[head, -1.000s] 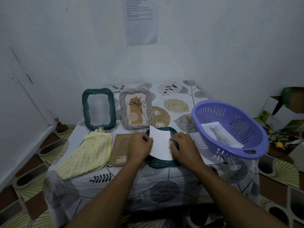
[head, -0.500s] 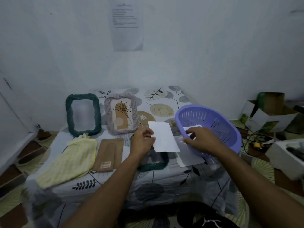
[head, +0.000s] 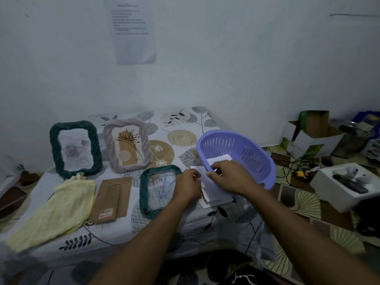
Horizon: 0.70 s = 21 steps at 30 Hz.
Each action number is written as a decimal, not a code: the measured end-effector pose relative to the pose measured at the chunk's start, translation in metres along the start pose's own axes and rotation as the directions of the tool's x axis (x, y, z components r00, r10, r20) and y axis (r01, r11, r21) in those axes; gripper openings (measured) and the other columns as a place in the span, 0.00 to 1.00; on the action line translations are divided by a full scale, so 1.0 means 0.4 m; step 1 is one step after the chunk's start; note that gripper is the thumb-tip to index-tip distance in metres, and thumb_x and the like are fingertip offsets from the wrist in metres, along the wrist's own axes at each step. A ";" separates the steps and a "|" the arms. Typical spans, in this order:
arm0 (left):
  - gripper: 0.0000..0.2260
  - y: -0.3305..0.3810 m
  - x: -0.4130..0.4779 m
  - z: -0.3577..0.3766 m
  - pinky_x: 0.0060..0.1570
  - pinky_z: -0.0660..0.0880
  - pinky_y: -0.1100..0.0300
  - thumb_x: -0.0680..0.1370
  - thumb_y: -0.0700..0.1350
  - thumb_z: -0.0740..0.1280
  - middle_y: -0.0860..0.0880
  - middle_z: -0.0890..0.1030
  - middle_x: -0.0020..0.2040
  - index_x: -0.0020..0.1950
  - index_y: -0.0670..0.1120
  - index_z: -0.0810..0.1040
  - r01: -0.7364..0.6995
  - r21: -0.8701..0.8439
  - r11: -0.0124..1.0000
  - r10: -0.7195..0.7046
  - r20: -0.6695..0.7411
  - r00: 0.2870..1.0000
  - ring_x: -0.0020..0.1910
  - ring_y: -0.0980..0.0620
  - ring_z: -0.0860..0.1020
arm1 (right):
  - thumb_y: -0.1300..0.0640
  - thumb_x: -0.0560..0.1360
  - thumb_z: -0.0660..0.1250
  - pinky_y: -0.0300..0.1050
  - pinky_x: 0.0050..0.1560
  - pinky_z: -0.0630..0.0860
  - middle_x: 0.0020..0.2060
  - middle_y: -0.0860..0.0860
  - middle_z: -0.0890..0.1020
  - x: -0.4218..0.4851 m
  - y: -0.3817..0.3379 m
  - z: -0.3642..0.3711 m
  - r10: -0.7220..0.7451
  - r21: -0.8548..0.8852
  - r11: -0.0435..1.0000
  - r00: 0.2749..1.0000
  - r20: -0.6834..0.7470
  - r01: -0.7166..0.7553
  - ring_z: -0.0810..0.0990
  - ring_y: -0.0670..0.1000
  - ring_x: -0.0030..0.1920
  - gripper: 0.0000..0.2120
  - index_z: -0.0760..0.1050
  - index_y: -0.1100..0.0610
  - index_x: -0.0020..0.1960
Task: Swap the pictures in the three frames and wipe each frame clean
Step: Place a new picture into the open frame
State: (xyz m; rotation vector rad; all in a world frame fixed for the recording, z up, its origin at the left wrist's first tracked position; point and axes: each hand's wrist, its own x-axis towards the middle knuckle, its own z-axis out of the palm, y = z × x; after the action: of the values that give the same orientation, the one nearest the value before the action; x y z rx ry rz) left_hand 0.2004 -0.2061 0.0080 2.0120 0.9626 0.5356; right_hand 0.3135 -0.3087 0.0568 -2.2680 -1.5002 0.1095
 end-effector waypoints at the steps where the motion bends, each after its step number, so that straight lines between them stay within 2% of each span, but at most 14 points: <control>1: 0.07 -0.006 0.001 -0.002 0.30 0.79 0.58 0.79 0.38 0.60 0.45 0.80 0.45 0.54 0.45 0.76 0.004 0.007 1.000 -0.004 -0.014 1.000 0.31 0.51 0.80 | 0.43 0.77 0.61 0.50 0.39 0.78 0.35 0.54 0.82 -0.001 -0.003 0.008 0.005 -0.013 1.000 1.000 0.003 -0.005 0.79 0.53 0.36 0.18 0.80 0.57 0.45; 3: 0.08 -0.012 0.003 -0.010 0.36 0.80 0.52 0.80 0.39 0.58 0.43 0.80 0.47 0.55 0.48 0.74 0.018 0.013 1.000 -0.017 -0.032 0.999 0.35 0.48 0.81 | 0.42 0.77 0.61 0.50 0.39 0.78 0.35 0.53 0.81 -0.003 -0.006 0.016 0.019 -0.026 0.999 1.000 -0.007 -0.019 0.78 0.53 0.36 0.18 0.79 0.56 0.45; 5: 0.07 -0.015 0.011 -0.018 0.40 0.77 0.54 0.80 0.41 0.58 0.42 0.80 0.50 0.53 0.49 0.74 0.001 0.051 0.999 0.002 -0.056 0.998 0.41 0.48 0.80 | 0.42 0.77 0.61 0.50 0.41 0.78 0.37 0.53 0.82 -0.004 -0.009 0.014 0.033 -0.015 0.999 0.999 0.001 -0.033 0.79 0.53 0.37 0.18 0.79 0.56 0.47; 7: 0.07 -0.004 0.015 -0.027 0.44 0.71 0.58 0.81 0.43 0.59 0.44 0.80 0.51 0.52 0.45 0.76 -0.051 0.055 0.997 0.055 -0.076 0.996 0.47 0.49 0.77 | 0.44 0.78 0.61 0.47 0.40 0.76 0.35 0.51 0.81 -0.005 -0.013 0.001 0.040 0.024 0.999 0.998 0.041 -0.041 0.78 0.52 0.37 0.17 0.79 0.56 0.43; 9: 0.11 0.023 0.021 -0.033 0.48 0.70 0.58 0.81 0.47 0.59 0.46 0.80 0.54 0.55 0.43 0.77 -0.080 -0.031 0.996 0.078 -0.081 0.994 0.50 0.49 0.76 | 0.47 0.80 0.58 0.46 0.40 0.71 0.31 0.51 0.77 0.006 -0.012 -0.021 0.061 0.105 0.992 0.995 0.077 -0.069 0.75 0.52 0.34 0.19 0.75 0.55 0.35; 10: 0.12 0.040 0.025 -0.035 0.51 0.71 0.58 0.81 0.48 0.59 0.46 0.80 0.56 0.58 0.44 0.77 -0.082 -0.090 0.993 0.074 -0.082 0.994 0.53 0.49 0.77 | 0.49 0.81 0.57 0.48 0.41 0.73 0.32 0.52 0.78 0.017 -0.004 -0.031 0.082 0.129 0.987 0.994 0.078 -0.092 0.76 0.53 0.35 0.19 0.75 0.56 0.35; 13: 0.18 0.082 0.035 -0.030 0.58 0.73 0.53 0.80 0.50 0.62 0.47 0.76 0.64 0.69 0.45 0.71 -0.096 -0.152 0.984 0.087 -0.060 0.994 0.58 0.48 0.77 | 0.51 0.79 0.62 0.49 0.50 0.77 0.46 0.54 0.84 0.062 0.041 -0.044 0.152 0.028 0.988 0.986 0.061 -0.154 0.80 0.55 0.46 0.13 0.81 0.57 0.51; 16: 0.23 0.093 0.039 -0.017 0.63 0.72 0.50 0.79 0.48 0.65 0.46 0.71 0.71 0.74 0.45 0.66 -0.085 -0.131 0.988 0.081 -0.030 0.996 0.61 0.47 0.76 | 0.49 0.76 0.68 0.49 0.53 0.77 0.52 0.55 0.83 0.108 0.079 -0.033 0.221 -0.150 0.968 0.969 0.110 -0.204 0.80 0.55 0.51 0.16 0.79 0.57 0.58; 17: 0.24 0.089 0.040 -0.013 0.64 0.72 0.50 0.79 0.47 0.65 0.46 0.69 0.72 0.74 0.45 0.66 -0.078 -0.139 0.987 0.075 -0.029 0.997 0.62 0.47 0.75 | 0.48 0.75 0.69 0.49 0.52 0.77 0.51 0.56 0.83 0.120 0.086 -0.024 0.233 -0.202 0.958 0.963 0.134 -0.204 0.80 0.56 0.50 0.17 0.79 0.59 0.57; 19: 0.24 0.073 0.041 -0.010 0.64 0.72 0.50 0.79 0.48 0.65 0.47 0.68 0.73 0.74 0.46 0.66 -0.069 -0.161 0.984 0.065 -0.030 0.997 0.63 0.48 0.75 | 0.45 0.72 0.70 0.47 0.45 0.75 0.44 0.56 0.82 0.135 0.093 -0.005 0.247 -0.282 0.940 0.952 0.178 -0.191 0.79 0.56 0.45 0.16 0.78 0.59 0.47; 21: 0.24 0.061 0.045 -0.012 0.64 0.72 0.51 0.79 0.49 0.66 0.48 0.69 0.73 0.74 0.46 0.67 -0.071 -0.175 0.982 0.068 -0.026 0.997 0.62 0.48 0.75 | 0.44 0.70 0.71 0.45 0.41 0.73 0.38 0.54 0.77 0.141 0.095 0.016 0.265 -0.329 0.925 0.942 0.204 -0.189 0.76 0.55 0.40 0.18 0.70 0.56 0.36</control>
State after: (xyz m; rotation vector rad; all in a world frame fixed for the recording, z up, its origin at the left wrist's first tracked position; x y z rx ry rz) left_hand 0.2190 -0.1986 0.0312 1.8898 0.8287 0.6567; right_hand 0.3680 -0.2688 0.0455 -2.7652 -1.4440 0.2499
